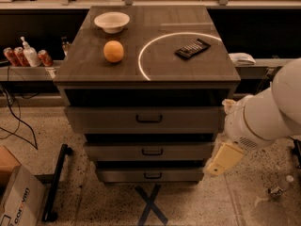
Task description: Open middle drawer
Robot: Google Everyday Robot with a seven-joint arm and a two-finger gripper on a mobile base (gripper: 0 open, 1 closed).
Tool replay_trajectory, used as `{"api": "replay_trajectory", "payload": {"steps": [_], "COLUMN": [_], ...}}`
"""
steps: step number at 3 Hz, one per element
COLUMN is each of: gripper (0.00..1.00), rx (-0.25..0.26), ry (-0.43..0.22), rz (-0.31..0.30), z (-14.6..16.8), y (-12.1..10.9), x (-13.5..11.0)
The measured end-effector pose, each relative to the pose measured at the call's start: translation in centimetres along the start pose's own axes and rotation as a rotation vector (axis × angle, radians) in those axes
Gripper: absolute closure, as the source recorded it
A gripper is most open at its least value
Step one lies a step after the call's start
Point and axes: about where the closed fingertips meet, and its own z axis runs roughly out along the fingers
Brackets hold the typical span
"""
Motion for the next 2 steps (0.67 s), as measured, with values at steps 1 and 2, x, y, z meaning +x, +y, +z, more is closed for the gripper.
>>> {"api": "replay_trajectory", "payload": {"steps": [1,2], "gripper": [0.0,0.0], "rx": [-0.01,-0.025], "ry": [-0.032,-0.06], "rz": [0.022,0.042], "z": [2.0,3.6], "y": [0.9,1.5], "x": [0.1,0.1]}}
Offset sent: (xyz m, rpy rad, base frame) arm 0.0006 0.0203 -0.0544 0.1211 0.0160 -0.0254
